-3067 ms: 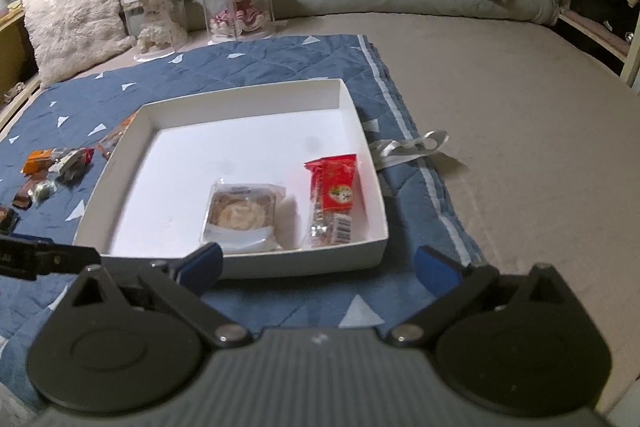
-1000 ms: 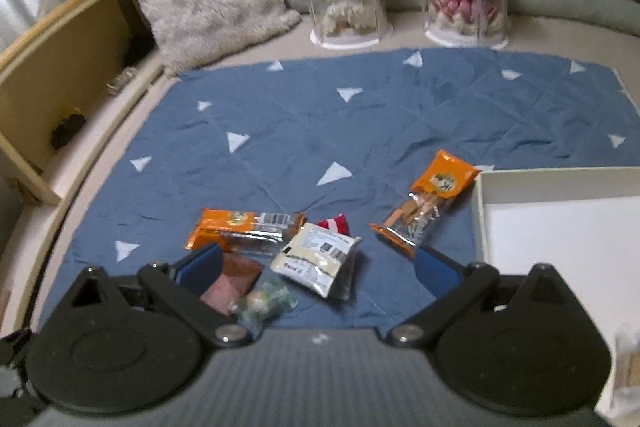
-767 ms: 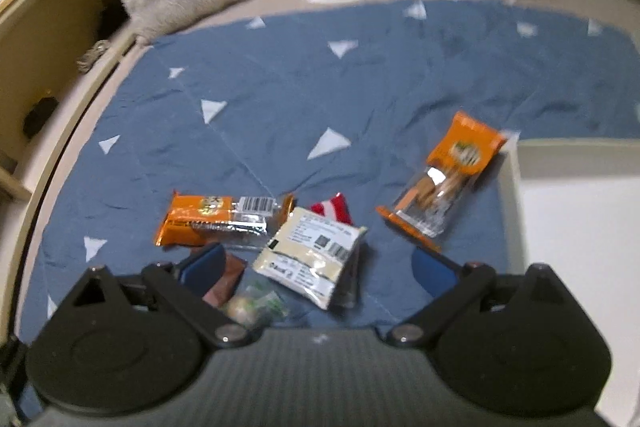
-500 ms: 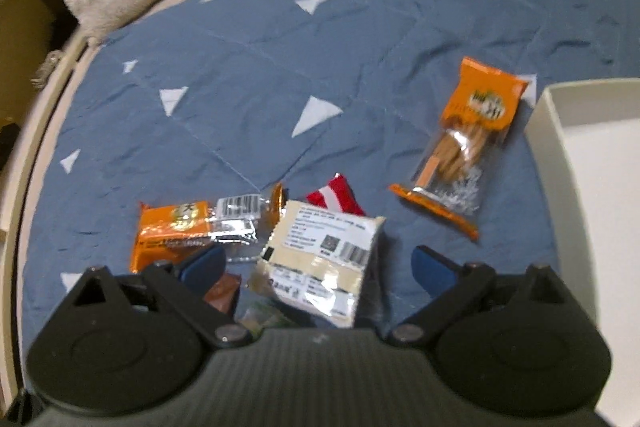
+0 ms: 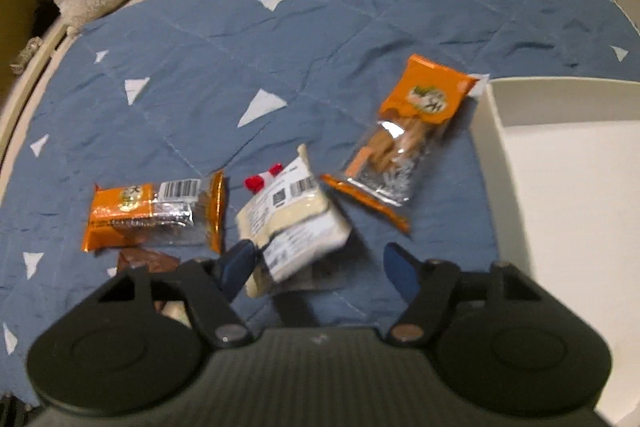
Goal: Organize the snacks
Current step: 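Grasp the dark square cake with the left tool while the right tool grasps the white packet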
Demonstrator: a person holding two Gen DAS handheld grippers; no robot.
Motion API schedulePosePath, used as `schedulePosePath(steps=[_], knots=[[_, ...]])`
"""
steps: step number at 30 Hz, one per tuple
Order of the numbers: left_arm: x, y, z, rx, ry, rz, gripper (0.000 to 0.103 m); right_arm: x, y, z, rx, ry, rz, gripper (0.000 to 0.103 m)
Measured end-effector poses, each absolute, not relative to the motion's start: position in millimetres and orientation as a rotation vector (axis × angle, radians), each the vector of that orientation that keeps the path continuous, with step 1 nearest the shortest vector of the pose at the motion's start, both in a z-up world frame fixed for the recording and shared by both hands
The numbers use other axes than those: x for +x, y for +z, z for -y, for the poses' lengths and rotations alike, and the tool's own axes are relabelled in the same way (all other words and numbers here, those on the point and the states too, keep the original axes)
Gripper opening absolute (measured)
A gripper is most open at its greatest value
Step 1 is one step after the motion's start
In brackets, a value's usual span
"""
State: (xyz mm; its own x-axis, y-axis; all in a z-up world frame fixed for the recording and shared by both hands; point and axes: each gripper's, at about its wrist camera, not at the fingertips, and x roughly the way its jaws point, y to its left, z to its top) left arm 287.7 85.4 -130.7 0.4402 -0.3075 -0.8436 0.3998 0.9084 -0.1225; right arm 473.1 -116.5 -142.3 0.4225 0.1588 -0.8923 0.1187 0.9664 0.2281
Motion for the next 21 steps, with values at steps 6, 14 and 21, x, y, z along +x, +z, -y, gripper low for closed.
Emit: schedulePosePath(steps=[6,14,21], knots=[[299,-132,-85,0.077,-0.297,-1.048,0.103,479,-126,108,0.148,0.119,-1.092,0.092],[314,-142,-92,0.009,-0.207,-1.100,0.102,505,-141,101,0.093,0.139,-1.182,0.092],[319,-143,-97,-0.067,-0.158,-1.108,0.092,519,-147,112,0.077,0.234,-1.209,0.088]])
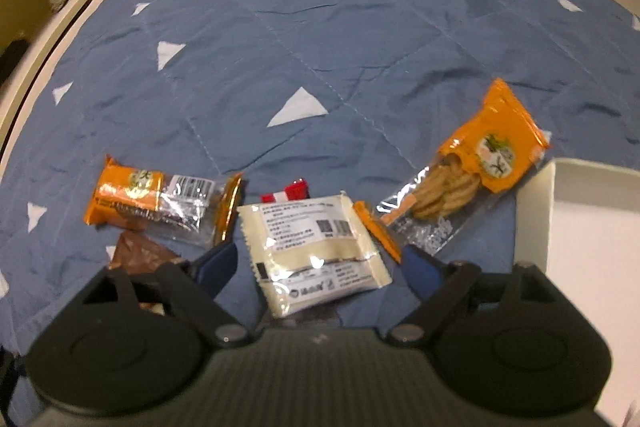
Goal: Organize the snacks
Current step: 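Grasp the dark square cake with the left tool while the right tool grasps the white packet, then carry the dark cake and white packet into the white tray and release both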
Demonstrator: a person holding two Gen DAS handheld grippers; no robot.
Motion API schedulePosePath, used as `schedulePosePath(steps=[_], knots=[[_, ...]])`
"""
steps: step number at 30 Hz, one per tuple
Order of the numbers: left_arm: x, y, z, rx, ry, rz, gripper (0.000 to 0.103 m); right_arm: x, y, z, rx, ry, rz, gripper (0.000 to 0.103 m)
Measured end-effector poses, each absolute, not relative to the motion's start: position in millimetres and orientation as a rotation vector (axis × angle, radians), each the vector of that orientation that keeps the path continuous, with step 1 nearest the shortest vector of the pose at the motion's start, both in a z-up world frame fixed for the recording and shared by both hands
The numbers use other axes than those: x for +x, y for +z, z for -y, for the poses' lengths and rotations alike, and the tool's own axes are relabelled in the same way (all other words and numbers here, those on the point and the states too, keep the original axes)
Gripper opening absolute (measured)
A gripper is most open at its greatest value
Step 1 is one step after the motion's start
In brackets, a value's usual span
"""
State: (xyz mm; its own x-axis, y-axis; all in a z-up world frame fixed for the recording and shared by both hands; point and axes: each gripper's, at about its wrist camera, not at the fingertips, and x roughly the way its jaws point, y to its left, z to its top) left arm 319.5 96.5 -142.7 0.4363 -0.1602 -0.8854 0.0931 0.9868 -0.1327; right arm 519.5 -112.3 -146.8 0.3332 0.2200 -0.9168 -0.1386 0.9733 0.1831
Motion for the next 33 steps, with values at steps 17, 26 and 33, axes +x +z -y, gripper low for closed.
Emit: schedulePosePath(steps=[17,26,33], knots=[[304,-128,-93,-0.069,-0.130,-1.080,0.068,473,-120,123,0.001,0.237,-1.139,0.035],[284,-93,-92,-0.089,-0.138,-1.005,0.068,420,-81,126,0.033,0.261,-1.067,0.034],[264,-70,-87,-0.091,-0.146,-0.961,0.068,370,-58,124,0.040,0.262,-1.013,0.034]])
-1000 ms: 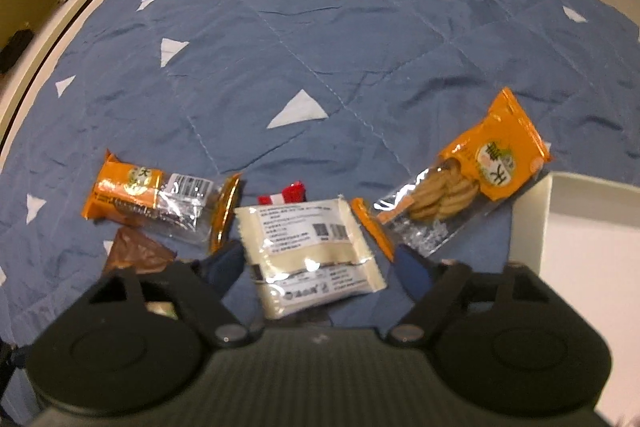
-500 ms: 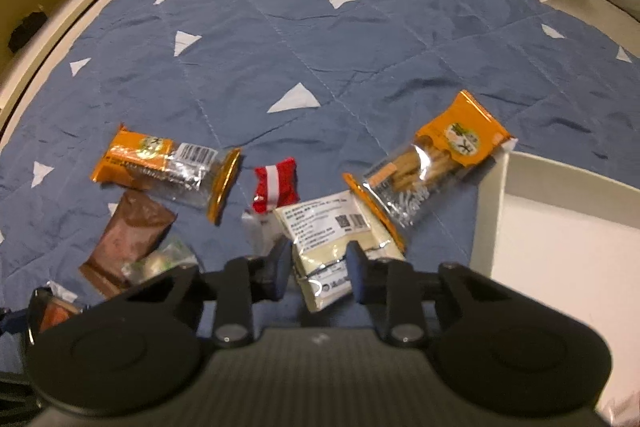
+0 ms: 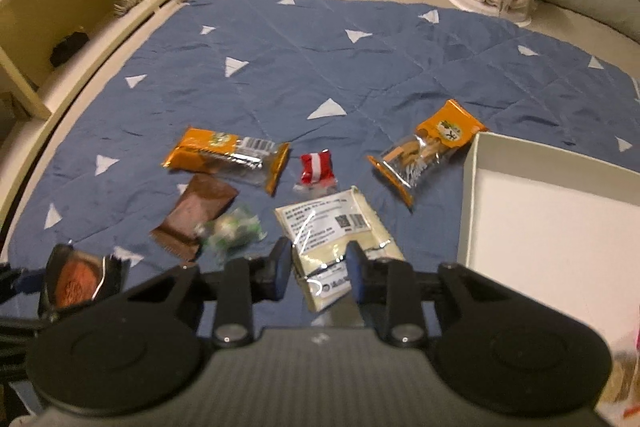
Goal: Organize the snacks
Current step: 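Carry the dark cake and white packet into the white tray and release both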
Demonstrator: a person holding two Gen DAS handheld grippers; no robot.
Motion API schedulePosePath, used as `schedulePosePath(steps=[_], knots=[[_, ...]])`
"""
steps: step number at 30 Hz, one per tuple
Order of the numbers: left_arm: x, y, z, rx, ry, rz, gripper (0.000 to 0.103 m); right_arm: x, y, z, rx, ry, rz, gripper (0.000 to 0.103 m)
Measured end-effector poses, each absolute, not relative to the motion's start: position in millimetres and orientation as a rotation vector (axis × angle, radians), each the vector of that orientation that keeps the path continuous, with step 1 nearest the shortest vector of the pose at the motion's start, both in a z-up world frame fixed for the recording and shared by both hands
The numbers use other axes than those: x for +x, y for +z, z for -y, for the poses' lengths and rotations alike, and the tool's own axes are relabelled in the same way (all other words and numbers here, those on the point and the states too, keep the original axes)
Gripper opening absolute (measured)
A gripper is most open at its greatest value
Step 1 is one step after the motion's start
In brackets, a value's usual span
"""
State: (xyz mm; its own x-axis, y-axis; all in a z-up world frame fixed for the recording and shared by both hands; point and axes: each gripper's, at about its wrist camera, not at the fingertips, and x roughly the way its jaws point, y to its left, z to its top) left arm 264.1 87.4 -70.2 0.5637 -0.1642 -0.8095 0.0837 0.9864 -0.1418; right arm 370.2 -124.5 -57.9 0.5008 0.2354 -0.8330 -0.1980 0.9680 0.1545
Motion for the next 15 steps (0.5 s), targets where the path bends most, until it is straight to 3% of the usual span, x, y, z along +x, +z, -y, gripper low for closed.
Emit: schedulePosePath(steps=[15], knots=[[242,-47,-53,-0.098,-0.127,-0.903,0.068,304,-33,153,0.051,0.240,-0.926,0.034]])
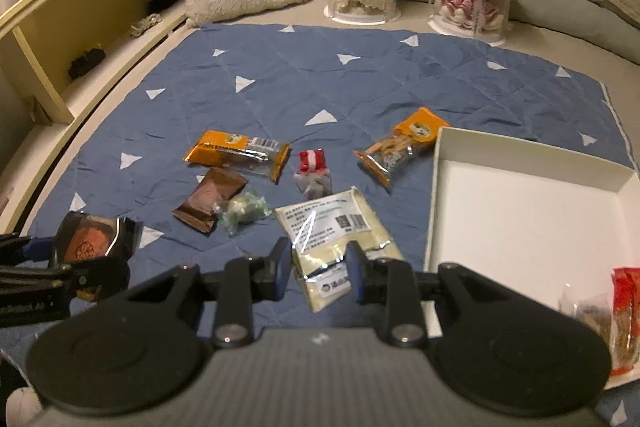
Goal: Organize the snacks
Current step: 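Carry the dark cake and white packet into the white tray and release both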
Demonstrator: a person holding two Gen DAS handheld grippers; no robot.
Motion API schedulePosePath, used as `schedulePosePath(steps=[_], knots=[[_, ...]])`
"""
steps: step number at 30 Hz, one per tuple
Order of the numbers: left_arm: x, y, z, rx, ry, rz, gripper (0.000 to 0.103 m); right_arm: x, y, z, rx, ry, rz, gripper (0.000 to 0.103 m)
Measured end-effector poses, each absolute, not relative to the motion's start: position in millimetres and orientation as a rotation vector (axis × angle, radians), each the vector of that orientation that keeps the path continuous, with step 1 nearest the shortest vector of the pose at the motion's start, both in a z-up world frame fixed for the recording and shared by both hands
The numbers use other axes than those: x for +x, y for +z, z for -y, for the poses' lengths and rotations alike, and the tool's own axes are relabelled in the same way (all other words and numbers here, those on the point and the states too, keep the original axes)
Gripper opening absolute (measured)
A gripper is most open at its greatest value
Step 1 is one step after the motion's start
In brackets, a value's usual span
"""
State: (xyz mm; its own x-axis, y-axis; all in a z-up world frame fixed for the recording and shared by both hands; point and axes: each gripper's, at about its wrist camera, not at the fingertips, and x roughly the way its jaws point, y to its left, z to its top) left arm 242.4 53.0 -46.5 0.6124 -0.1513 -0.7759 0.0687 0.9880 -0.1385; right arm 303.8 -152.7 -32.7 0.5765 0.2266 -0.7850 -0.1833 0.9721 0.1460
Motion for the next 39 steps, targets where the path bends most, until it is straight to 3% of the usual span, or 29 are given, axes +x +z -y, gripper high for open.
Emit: schedulePosePath(steps=[24,39], knots=[[257,-49,116,-0.109,-0.340,-0.914,0.068,249,-37,315,0.127,0.055,-0.903,0.035],[282,-98,183,-0.223,-0.414,-1.073,0.068,263,-64,360,0.167,-0.001,-0.949,0.035]])
